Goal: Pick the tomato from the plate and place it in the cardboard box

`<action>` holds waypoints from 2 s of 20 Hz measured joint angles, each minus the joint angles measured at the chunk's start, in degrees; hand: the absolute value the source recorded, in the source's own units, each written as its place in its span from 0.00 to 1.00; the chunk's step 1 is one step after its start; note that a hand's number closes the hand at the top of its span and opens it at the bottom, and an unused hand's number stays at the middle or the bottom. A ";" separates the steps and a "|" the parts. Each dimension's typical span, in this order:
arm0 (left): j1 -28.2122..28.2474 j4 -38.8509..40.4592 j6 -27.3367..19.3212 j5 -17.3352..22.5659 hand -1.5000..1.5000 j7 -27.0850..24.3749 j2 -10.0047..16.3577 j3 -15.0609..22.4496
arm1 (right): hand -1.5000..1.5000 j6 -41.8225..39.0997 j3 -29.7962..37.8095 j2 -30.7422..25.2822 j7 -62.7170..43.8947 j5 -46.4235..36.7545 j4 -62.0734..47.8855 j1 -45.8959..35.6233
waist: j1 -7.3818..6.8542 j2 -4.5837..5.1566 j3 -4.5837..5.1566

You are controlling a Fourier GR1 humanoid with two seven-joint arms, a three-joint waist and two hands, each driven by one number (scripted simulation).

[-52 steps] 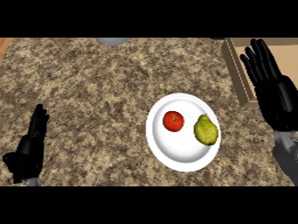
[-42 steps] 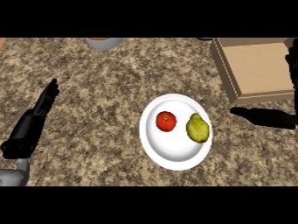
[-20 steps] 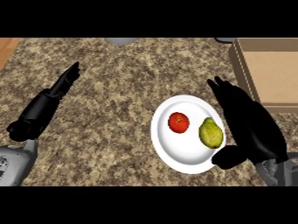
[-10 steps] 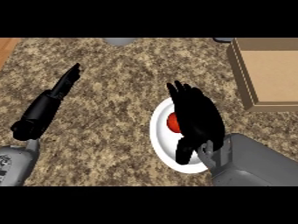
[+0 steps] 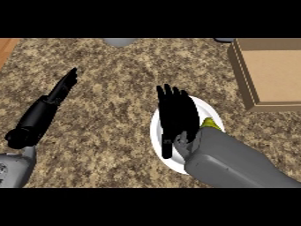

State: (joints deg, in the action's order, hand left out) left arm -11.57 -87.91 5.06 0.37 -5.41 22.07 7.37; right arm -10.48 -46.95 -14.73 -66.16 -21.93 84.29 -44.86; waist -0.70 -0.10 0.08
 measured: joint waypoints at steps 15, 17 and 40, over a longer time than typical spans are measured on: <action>-0.65 -0.59 1.21 -1.12 0.50 1.63 -0.95 -1.33 | 0.00 -1.09 1.37 6.91 1.36 -9.43 -10.05 1.57 | 0.54 -0.03 -0.05; -0.60 -0.85 1.37 -1.09 0.50 1.88 -1.02 -1.72 | 0.00 -1.48 1.87 6.67 2.21 -10.34 -11.09 2.27 | 0.57 -0.03 -0.05; -1.91 -0.87 4.25 -4.49 0.50 2.83 -4.59 -5.01 | 0.00 -3.43 12.10 11.41 9.51 -24.71 -19.81 11.34 | 0.67 0.07 -0.07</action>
State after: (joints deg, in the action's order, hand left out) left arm -13.48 -88.78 9.31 -4.12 -2.58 17.48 2.36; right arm -13.91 -34.85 -3.32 -56.65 -46.64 64.48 -33.53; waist -0.03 -0.03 0.00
